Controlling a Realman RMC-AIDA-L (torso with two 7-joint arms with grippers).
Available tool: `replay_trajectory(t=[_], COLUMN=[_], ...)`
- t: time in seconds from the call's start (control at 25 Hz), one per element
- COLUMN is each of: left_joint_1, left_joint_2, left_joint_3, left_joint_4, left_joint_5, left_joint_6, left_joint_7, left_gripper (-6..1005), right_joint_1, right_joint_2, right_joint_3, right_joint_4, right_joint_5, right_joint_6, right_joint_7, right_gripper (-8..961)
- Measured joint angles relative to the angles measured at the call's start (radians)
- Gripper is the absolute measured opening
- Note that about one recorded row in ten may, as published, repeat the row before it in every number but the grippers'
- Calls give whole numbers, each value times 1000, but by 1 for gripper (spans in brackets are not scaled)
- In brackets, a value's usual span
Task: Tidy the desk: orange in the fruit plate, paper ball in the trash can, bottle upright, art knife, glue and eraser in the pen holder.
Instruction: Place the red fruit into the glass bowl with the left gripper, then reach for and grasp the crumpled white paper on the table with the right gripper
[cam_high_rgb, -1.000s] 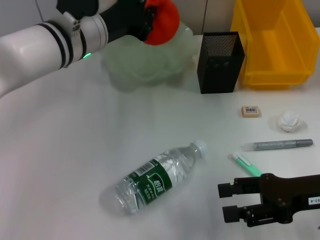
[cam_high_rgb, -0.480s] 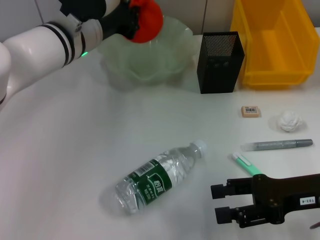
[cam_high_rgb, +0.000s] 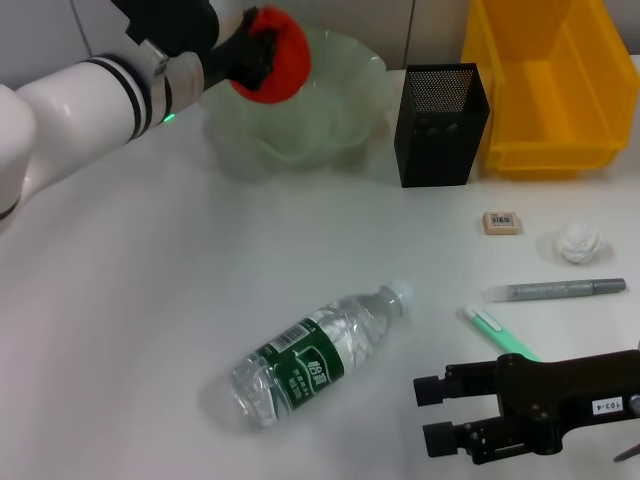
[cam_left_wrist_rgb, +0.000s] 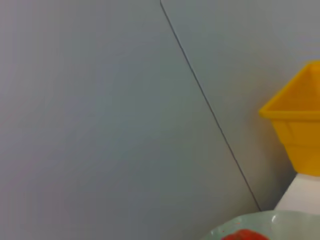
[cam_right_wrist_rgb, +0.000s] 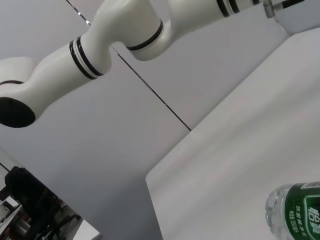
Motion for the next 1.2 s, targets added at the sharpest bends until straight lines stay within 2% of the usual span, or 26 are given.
replay_trajectory(t=[0.28,0.6,0.68,0.72,0.76,0.8,0.84,0.88,0.92,0.96,1.04,1.08,1.12,1.16,1.2], left_joint_1=[0,8,8,60,60,159,159,188,259,259,346,365,410,410,438], left_joint_2=[0,0,0,0,0,2,2,4,8,8,11,12,12,12,13], left_joint_3=[49,71,71,85,85,86,86,84,74,74,27,10,-48,-48,-107], left_joint_4=[-5,-8,-8,64,64,214,214,247,337,337,440,462,507,507,532], left_joint_5=[1,1,1,-4,-4,-5,-5,-5,-5,-5,-5,-5,-5,-5,-5], left_joint_6=[-44,-68,-68,-83,-83,-57,-57,-41,21,21,156,192,313,313,436], left_joint_7=[1,2,2,-4,-4,-11,-11,-11,-12,-12,-24,-30,-61,-61,-90], left_gripper=[223,591,591,590,590,590,588,586,585,583,579,577,576,574,572], right_joint_1=[0,-1,-1,0,2,8,8,13,20,20,28,33,43,43,50], right_joint_2=[0,0,-1,-1,-1,-1,-1,-1,-1,-1,-2,-2,-3,-3,-4], right_joint_3=[-1,0,3,5,8,9,9,7,2,2,1,1,0,0,-1], right_joint_4=[13,25,22,19,13,-5,-5,-17,-41,-41,-57,-61,-71,-71,-92], right_joint_5=[0,0,0,0,1,2,2,3,3,3,3,3,3,3,3], right_joint_6=[6,23,29,34,38,43,43,43,42,42,38,37,36,36,33], right_joint_7=[-3,-13,-12,-6,2,27,27,39,55,55,62,64,71,71,80], right_gripper=[759,759,759,759,759,759,759,759,758,758,758,758,758,758,758])
